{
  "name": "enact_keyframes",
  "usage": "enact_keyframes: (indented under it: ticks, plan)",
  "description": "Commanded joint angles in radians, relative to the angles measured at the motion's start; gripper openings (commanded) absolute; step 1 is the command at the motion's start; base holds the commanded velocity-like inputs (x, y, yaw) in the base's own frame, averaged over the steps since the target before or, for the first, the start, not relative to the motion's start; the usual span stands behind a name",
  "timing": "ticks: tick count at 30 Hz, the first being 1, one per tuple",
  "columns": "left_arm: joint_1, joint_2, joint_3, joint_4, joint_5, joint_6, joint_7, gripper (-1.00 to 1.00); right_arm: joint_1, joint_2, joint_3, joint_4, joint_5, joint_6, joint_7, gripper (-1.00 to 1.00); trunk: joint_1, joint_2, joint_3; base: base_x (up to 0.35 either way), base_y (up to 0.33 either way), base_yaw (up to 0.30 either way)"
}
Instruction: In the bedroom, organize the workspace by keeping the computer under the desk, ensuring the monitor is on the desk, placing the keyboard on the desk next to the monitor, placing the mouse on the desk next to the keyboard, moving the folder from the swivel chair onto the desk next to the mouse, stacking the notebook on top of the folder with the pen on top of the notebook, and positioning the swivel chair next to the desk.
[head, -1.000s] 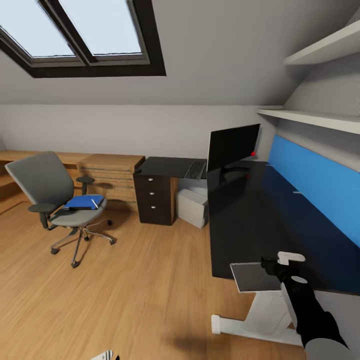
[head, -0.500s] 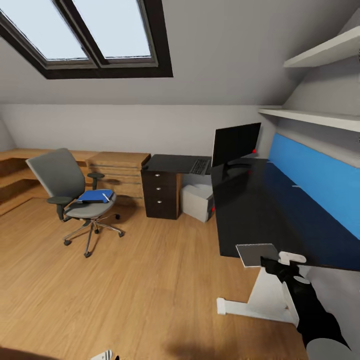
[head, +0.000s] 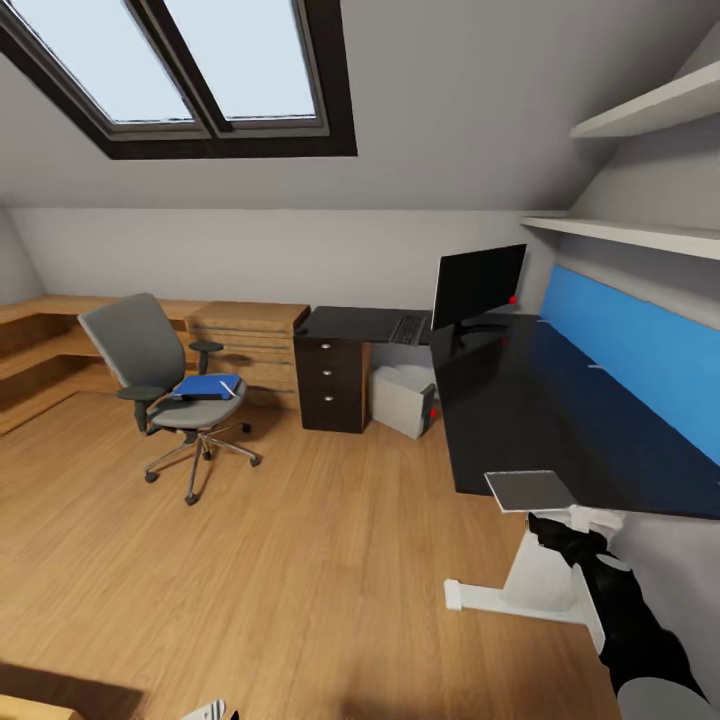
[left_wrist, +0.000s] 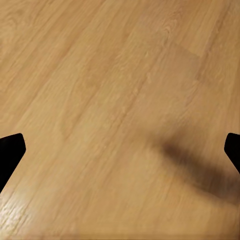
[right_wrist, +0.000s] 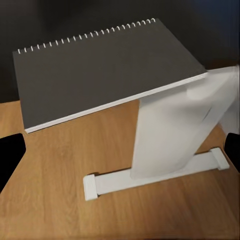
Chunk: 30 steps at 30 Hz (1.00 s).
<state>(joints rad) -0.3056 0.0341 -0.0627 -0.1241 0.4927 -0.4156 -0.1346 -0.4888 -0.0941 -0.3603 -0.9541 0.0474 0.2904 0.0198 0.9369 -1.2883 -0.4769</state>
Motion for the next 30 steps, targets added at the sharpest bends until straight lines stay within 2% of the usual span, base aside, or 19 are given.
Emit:
enact_keyframes:
  ticks: [1,2,5,7,10,11,13,14,16,17,19,20,23,30]
  plan:
    - [-0.001,0.0,-0.006,0.001,0.01,-0.003,-0.005,1.0,-0.001,0.001,-0.014,-0.002,0.004,0.006,0.002,1.0,0.0,-0.001,-0.001,-0.019,0.021,0.0]
    - [-0.001,0.0,-0.006,0.001,0.01,-0.003,-0.005,1.0,-0.001,0.001,-0.039,-0.002,0.004,0.006,0.003,1.0,0.0,-0.001,-0.001,-0.012,0.014,0.0]
    - [-0.001,0.0,-0.007,0.001,0.01,-0.003,-0.005,1.0,-0.001,0.002,-0.083,-0.002,-0.002,0.006,0.003,1.0,0.0,-0.001,-0.001,-0.008,0.008,0.0]
    - [-0.001,0.0,-0.006,0.001,0.01,-0.003,-0.004,1.0,-0.001,0.003,-0.099,-0.002,-0.011,0.006,0.004,1.0,0.0,-0.001,-0.001,-0.004,0.004,0.0]
    - [-0.001,0.0,-0.006,0.001,0.01,-0.003,-0.004,1.0,-0.001,0.003,-0.12,-0.002,-0.056,0.006,0.007,1.0,0.0,-0.001,-0.001,-0.002,0.002,0.0]
    - [-0.001,0.0,-0.007,0.001,0.01,-0.003,-0.003,1.0,-0.001,0.003,-0.129,-0.001,-0.094,0.006,0.015,1.0,0.0,-0.001,-0.001,0.0,0.0,0.0]
    - [-0.001,0.0,-0.007,0.001,0.01,-0.003,-0.003,1.0,-0.001,0.002,-0.14,-0.001,-0.142,0.007,0.03,1.0,0.0,-0.001,-0.001,0.0,0.0,0.0]
    - [-0.001,0.0,-0.007,0.001,0.01,-0.003,-0.002,1.0,-0.001,0.002,-0.152,0.003,-0.195,0.009,0.052,1.0,0.0,-0.001,-0.001,0.0,0.0,0.0]
    - [0.0,0.0,-0.007,0.001,0.01,-0.003,-0.002,1.0,-0.001,0.001,-0.162,0.013,-0.247,0.011,0.076,1.0,0.0,-0.001,-0.001,0.0,0.0,0.0]
    - [0.0,0.0,-0.008,0.001,0.01,-0.003,-0.002,1.0,-0.001,0.0,-0.171,0.026,-0.293,0.016,0.099,1.0,0.0,-0.001,-0.001,0.0,0.0,0.0]
    - [0.0,0.0,-0.008,0.001,0.01,-0.003,-0.002,1.0,0.0,-0.001,-0.18,0.037,-0.332,0.025,0.119,1.0,0.0,-0.001,-0.001,0.0,0.0,0.0]
    - [-0.001,0.0,-0.007,0.001,0.011,-0.003,-0.001,1.0,0.0,-0.002,-0.19,0.044,-0.364,0.039,0.138,1.0,0.0,-0.001,-0.001,0.0,0.0,0.0]
    - [0.0,0.0,-0.007,0.001,0.011,-0.003,0.002,1.0,0.0,-0.005,-0.223,0.052,-0.417,0.076,0.172,1.0,0.0,-0.001,-0.001,0.0,0.0,0.0]
    - [0.0,-0.001,-0.004,0.001,0.015,-0.003,0.004,1.0,0.001,-0.007,-0.314,0.056,-0.487,0.163,0.257,1.0,0.0,-0.001,-0.001,0.0,0.0,0.0]
